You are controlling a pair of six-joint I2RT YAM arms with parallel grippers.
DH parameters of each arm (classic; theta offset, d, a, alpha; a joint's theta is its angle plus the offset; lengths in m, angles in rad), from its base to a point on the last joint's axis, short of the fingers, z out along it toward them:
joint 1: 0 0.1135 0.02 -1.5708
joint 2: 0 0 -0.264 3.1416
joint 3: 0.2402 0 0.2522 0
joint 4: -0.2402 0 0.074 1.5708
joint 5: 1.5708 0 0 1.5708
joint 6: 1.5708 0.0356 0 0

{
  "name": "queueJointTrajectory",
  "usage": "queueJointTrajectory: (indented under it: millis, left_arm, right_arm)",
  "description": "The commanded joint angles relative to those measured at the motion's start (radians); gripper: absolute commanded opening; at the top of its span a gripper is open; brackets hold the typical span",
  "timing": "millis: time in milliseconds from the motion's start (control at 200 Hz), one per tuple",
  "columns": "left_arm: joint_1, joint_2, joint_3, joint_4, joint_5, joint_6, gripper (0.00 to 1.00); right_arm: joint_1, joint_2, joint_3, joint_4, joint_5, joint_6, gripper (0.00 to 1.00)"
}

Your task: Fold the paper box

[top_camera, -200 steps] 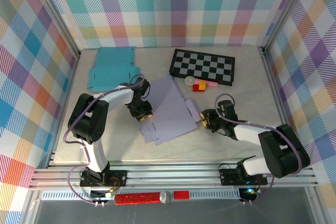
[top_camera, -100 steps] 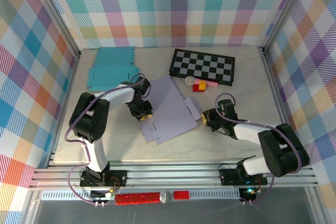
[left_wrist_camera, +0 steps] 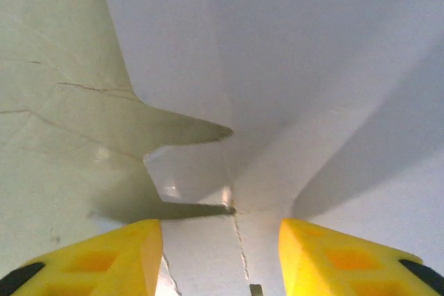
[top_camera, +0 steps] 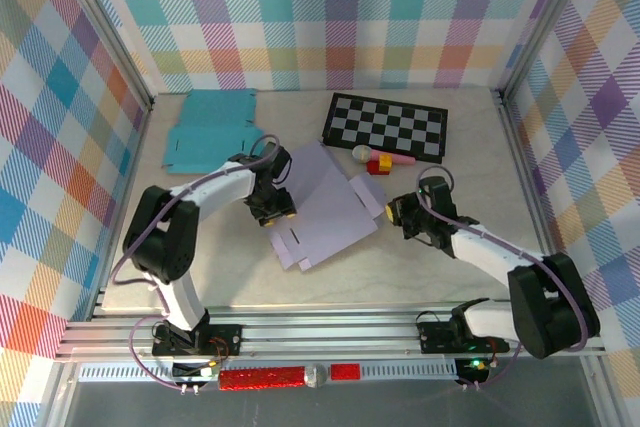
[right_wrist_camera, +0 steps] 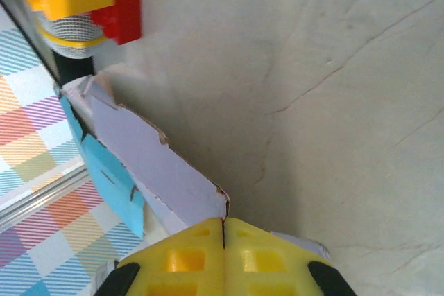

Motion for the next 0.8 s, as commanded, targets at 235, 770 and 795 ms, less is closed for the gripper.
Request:
queueJointTrajectory:
  millis: [235, 770, 795]
  left_arm:
    - [-0.450, -0.277, 0.016, -0.033, -0.463, 0.377, 0.57]
    - [-0.754, -0.148, -0.156, 0.238, -1.001, 0.629, 0.67]
    - [-0.756, -0.145, -0.157, 0.245, -1.000, 0.636, 0.67]
  right_arm:
    - [-0.006, 0.026, 0.237, -0.307, -0.030, 0.061, 0.00]
    - [-0.009, 0.078, 0.404, -0.487, -0.073, 0.083, 0.00]
    - [-0.011, 0.079, 0.409, -0.491, -0.073, 0.081, 0.00]
